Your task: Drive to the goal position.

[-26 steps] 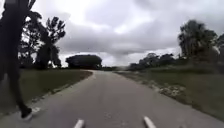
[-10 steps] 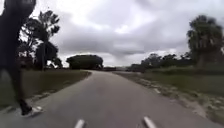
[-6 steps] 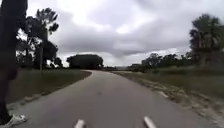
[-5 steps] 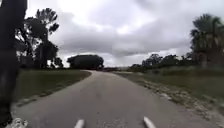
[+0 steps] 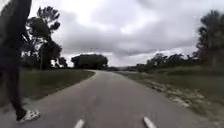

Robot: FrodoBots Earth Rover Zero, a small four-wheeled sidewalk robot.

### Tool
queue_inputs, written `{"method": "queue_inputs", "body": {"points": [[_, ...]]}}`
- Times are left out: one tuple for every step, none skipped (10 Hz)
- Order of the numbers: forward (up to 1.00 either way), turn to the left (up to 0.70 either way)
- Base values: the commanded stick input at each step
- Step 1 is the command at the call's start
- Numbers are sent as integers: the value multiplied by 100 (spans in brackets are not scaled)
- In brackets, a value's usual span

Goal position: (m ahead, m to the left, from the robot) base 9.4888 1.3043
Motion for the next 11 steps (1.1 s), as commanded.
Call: {"method": "queue_inputs", "body": {"points": [[70,18],[70,10],[70,2],[70,0],[70,0],[70,0],[70,0],[70,0],[70,0],[70,0],[70,0]]}}
